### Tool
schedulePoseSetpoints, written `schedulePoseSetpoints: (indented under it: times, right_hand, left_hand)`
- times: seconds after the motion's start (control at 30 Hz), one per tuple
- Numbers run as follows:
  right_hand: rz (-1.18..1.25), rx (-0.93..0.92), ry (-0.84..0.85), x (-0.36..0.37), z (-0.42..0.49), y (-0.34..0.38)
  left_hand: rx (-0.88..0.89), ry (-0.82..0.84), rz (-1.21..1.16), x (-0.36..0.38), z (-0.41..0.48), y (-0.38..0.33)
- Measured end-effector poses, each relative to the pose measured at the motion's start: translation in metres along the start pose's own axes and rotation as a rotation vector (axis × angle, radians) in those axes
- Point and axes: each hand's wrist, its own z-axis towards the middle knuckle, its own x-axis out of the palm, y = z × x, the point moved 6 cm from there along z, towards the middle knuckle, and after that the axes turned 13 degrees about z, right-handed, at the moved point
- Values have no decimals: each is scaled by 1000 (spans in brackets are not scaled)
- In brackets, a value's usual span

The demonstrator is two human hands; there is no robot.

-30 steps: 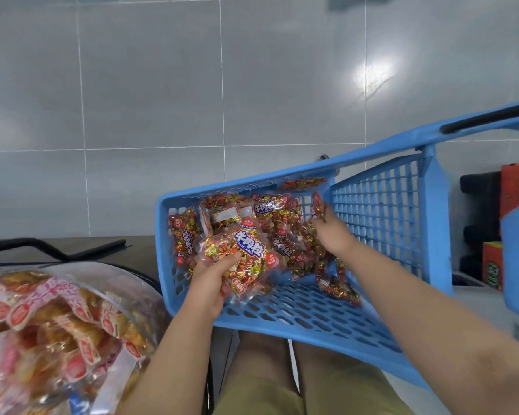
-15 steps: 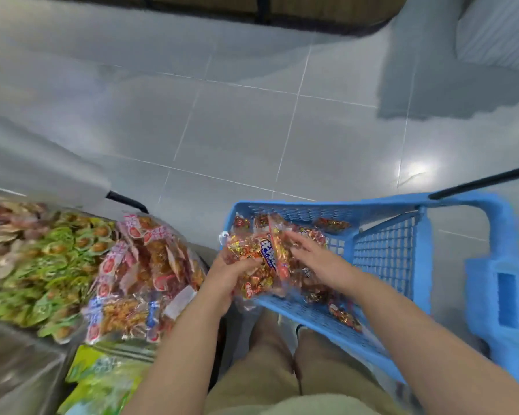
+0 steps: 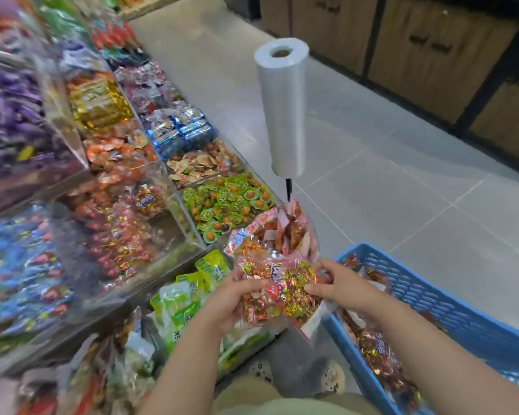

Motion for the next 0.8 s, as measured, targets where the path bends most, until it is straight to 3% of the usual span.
schedulePoseSetpoints:
  times: [0.23, 0.4, 0.67, 0.8]
  right_hand:
    - [304, 55, 98, 111, 46, 62]
    - [483, 43, 61, 175, 77, 108]
    - [-370, -435, -276, 219, 132, 220]
    - [-503, -438, -297, 262, 171, 243]
  left_hand:
    - [86, -239, -161, -134, -59, 10]
    - [210, -399, -218, -233, -95, 5]
    - [213, -699, -109, -354, -107, -11]
    - [233, -755, -112, -376, -97, -28]
